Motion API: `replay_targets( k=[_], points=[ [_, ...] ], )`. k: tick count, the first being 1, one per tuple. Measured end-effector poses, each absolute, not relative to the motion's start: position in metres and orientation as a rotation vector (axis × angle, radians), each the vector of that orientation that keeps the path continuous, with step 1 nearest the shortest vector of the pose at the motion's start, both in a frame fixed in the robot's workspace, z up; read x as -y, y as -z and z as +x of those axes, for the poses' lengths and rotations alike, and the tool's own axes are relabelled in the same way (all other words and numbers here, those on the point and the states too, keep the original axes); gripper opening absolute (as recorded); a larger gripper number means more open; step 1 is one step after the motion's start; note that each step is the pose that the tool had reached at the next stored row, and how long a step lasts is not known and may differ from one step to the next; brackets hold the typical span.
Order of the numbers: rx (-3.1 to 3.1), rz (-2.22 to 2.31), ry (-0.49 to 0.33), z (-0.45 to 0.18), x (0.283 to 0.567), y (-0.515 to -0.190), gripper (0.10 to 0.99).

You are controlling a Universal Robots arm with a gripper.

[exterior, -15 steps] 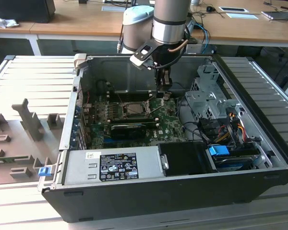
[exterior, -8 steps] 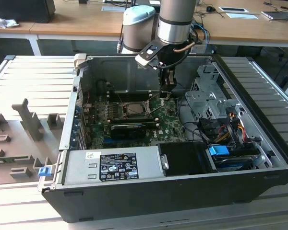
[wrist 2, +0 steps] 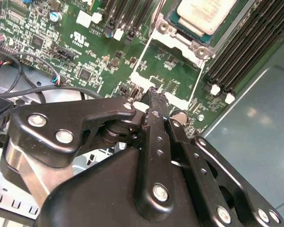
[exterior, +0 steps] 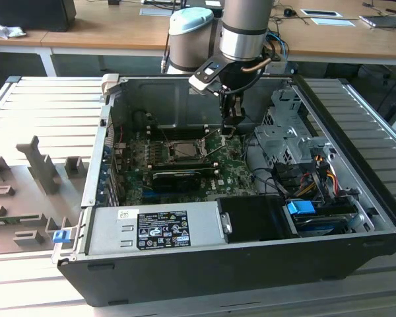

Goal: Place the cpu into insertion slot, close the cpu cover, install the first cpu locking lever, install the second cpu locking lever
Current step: 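Close the cpu cover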

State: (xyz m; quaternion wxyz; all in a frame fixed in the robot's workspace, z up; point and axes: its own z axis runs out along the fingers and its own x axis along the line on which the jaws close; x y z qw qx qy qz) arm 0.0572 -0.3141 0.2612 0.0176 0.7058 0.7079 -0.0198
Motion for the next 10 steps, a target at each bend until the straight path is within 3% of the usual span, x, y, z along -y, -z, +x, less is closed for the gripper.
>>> replay_targets(
  k=[10],
  points=[
    [-2.220,2.173,0.063,0.0691,0.3130,-0.2558,0.106]
  ],
)
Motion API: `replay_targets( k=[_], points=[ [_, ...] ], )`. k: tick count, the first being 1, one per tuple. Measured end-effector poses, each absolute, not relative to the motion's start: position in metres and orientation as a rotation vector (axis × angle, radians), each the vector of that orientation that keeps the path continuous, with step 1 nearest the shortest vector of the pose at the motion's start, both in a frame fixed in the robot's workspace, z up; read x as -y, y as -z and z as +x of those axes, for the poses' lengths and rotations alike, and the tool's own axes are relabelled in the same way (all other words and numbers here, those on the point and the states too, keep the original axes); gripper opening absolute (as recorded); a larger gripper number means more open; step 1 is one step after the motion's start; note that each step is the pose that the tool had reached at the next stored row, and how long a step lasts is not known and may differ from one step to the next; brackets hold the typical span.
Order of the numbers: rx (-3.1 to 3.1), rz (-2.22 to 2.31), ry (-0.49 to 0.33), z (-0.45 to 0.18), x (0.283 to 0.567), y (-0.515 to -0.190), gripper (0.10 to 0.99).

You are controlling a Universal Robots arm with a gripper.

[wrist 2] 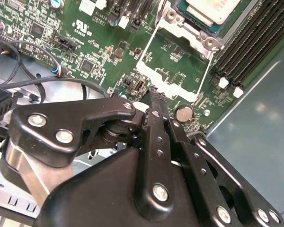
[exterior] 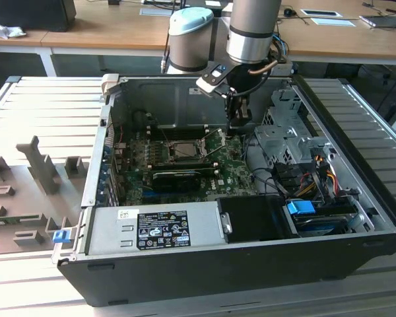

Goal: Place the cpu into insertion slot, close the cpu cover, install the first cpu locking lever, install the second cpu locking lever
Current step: 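Close the cpu cover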

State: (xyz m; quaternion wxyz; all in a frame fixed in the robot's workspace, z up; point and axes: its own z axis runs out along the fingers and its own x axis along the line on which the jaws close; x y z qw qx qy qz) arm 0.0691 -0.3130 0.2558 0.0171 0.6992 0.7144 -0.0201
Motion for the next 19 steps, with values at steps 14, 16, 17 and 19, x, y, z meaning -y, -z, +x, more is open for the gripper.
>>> replay_targets(
  k=[14,16,17,19],
  points=[
    [-2.242,2.161,0.060,0.063,0.311,-0.242,0.106],
    [-2.242,2.161,0.060,0.056,0.311,-0.242,0.106],
    [-2.242,2.161,0.060,0.055,0.312,-0.242,0.106],
    [-2.243,2.161,0.060,0.053,0.311,-0.242,0.106]
  ],
)
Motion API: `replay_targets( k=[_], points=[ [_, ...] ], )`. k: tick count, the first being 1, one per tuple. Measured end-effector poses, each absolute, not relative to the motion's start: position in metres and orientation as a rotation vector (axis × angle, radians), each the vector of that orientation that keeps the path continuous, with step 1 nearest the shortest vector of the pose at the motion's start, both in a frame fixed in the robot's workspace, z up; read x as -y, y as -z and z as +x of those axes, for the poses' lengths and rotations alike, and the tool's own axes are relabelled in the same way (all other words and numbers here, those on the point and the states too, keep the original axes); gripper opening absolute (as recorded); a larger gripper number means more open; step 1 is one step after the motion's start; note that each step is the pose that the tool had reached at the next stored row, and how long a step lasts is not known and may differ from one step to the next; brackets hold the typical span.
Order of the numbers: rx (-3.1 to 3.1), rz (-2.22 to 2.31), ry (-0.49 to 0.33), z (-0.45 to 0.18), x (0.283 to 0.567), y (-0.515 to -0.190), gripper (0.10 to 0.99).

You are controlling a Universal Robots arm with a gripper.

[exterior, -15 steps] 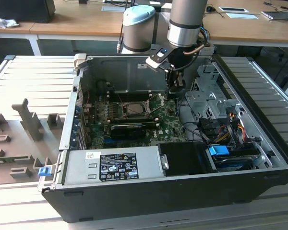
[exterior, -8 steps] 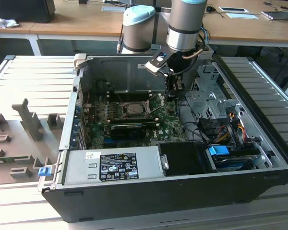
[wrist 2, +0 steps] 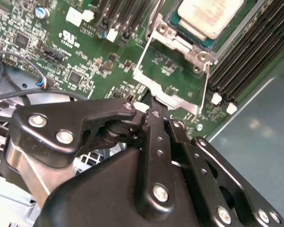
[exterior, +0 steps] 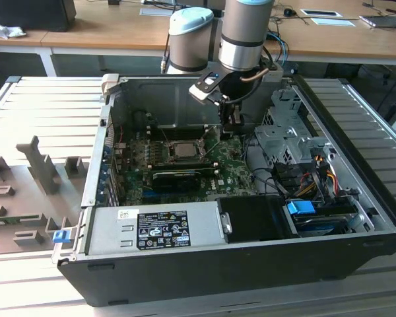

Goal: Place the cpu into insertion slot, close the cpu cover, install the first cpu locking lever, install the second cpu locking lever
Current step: 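Close the cpu cover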

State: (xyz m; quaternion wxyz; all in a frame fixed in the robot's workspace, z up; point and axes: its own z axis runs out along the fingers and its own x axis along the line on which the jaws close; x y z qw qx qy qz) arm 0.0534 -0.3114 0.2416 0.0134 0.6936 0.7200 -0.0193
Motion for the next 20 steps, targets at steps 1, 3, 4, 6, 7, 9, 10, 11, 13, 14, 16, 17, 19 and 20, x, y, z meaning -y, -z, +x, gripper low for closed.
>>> replay_targets(
  k=[1,3,4,6,7,9,10,11,13,14,16,17,19,20],
  points=[
    [-2.243,2.161,0.060,0.052,0.311,-0.242,0.106],
    [-2.243,2.160,0.060,0.051,0.311,-0.242,0.106],
    [-2.243,2.160,0.060,0.050,0.311,-0.242,0.106],
    [-2.243,2.161,0.060,0.049,0.311,-0.242,0.106],
    [-2.243,2.161,0.060,0.049,0.311,-0.242,0.106],
    [-2.243,2.161,0.060,0.047,0.311,-0.242,0.106],
    [-2.243,2.161,0.060,0.047,0.311,-0.242,0.106],
    [-2.243,2.161,0.060,0.046,0.311,-0.242,0.106],
    [-2.243,2.161,0.060,0.044,0.311,-0.242,0.106],
    [-2.243,2.161,0.060,0.043,0.311,-0.242,0.106],
    [-2.243,2.161,0.060,0.042,0.311,-0.242,0.106],
    [-2.243,2.161,0.059,0.041,0.311,-0.242,0.106],
    [-2.243,2.161,0.059,0.039,0.311,-0.242,0.106],
    [-2.243,2.161,0.059,0.039,0.311,-0.242,0.106]
  ],
)
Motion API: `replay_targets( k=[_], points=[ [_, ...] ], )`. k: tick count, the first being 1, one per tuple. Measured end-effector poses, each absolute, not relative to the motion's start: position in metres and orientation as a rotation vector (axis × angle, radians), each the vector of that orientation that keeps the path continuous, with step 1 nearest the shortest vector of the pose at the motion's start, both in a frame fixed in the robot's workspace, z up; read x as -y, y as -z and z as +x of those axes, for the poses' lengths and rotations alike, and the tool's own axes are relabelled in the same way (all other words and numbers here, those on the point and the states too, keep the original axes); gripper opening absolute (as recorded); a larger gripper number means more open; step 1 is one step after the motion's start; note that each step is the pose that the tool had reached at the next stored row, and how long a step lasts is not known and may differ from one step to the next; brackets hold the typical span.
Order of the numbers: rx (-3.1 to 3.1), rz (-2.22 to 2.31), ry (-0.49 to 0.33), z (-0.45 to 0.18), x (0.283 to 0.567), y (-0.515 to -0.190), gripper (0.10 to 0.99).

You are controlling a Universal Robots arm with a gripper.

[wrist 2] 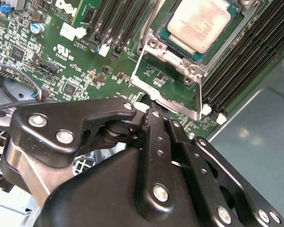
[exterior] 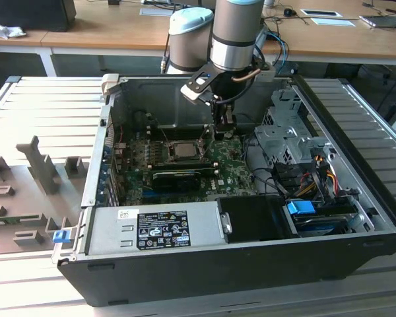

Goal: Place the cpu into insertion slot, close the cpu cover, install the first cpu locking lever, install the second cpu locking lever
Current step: 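Close the cpu cover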

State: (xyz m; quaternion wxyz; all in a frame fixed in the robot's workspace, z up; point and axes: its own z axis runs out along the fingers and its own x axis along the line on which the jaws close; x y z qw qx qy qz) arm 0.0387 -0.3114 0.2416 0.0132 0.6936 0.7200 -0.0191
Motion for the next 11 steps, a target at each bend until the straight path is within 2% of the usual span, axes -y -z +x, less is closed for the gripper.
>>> replay_targets(
  k=[11],
  points=[
    [-2.243,2.161,0.060,0.026,0.311,-0.242,0.106]
  ],
)
